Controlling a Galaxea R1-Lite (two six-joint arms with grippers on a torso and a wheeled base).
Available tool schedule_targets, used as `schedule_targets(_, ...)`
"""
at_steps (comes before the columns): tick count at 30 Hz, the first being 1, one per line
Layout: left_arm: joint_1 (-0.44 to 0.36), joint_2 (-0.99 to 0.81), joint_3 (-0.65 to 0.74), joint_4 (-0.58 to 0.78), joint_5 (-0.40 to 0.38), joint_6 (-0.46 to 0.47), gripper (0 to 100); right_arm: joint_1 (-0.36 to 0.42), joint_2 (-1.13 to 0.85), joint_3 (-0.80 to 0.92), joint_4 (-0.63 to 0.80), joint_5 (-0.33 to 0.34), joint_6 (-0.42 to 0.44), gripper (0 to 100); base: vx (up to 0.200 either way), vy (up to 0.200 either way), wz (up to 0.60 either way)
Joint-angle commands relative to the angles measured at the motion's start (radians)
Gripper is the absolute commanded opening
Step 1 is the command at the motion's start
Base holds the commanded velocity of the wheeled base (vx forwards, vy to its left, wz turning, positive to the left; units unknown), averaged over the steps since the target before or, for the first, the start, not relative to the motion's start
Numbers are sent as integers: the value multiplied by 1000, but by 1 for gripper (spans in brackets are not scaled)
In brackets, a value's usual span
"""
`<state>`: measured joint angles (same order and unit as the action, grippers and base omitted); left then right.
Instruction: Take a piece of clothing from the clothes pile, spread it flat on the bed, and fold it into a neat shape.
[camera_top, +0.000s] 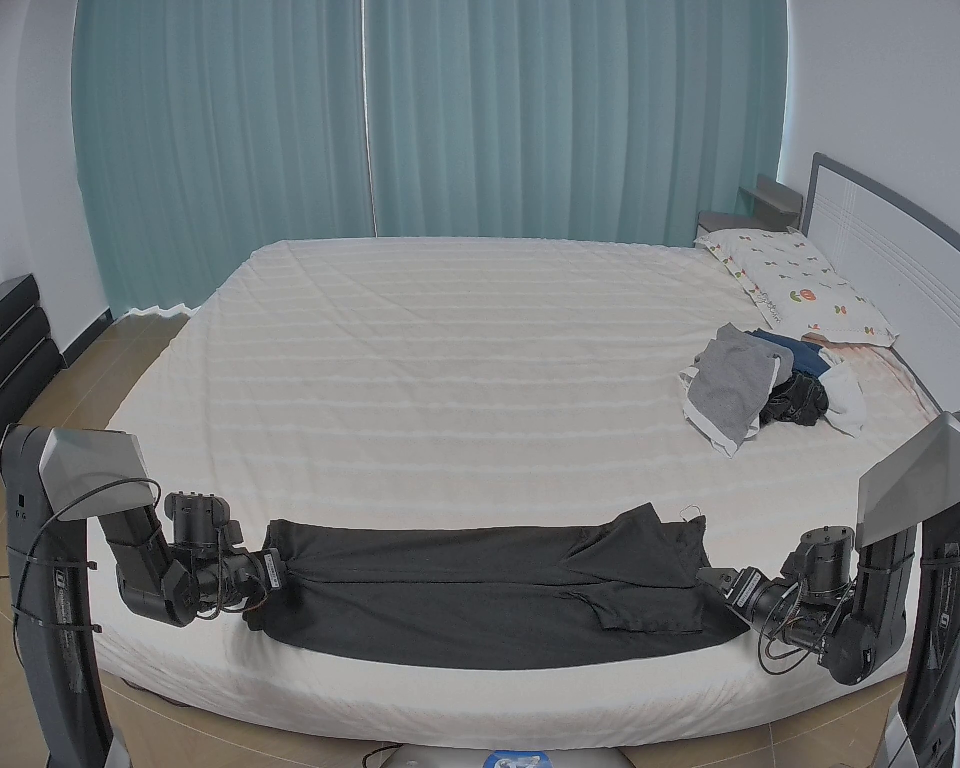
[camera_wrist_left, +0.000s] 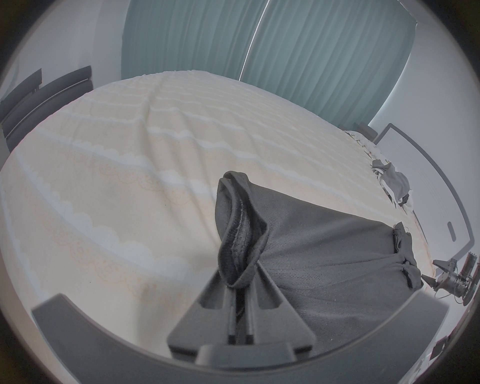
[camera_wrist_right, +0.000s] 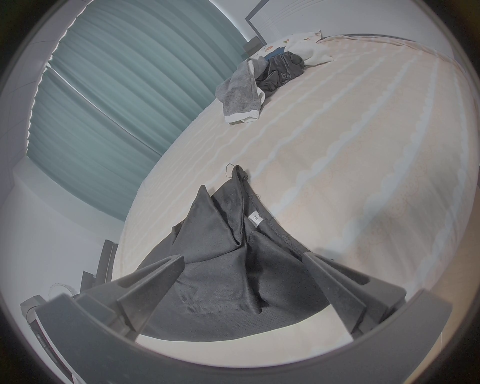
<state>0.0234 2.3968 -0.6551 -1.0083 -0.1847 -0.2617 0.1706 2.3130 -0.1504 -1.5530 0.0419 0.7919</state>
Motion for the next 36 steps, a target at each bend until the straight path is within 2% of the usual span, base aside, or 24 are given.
schedule_targets(1,21,-5,12,-19,1,1,0,0,-1,5,-9,1,0,100,0,0,0)
schedule_targets(16,30,-5,32,-33,-1,1,0,0,-1,6,-9,1,0,100,0,0,0)
schedule_targets(17,29,-5,34,-33,-1,2,100,0,0,6,-9,1,0,100,0,0,0)
schedule_targets(25,24,-21,42,-35,-10,-2,100,0,2,5,-9,1,0,100,0,0,0)
schedule_targets(34,-20,-25,46,-35,-12,-13,100,0,2,5,-9,1,0,100,0,0,0)
schedule_targets(35,-23,-38,55,-35,-4,-11,0,0,2,6,-9,1,0,100,0,0,0)
schedule_targets(36,-23,-44,60,-33,-2,-8,0,0,2,5,-9,1,0,100,0,0,0)
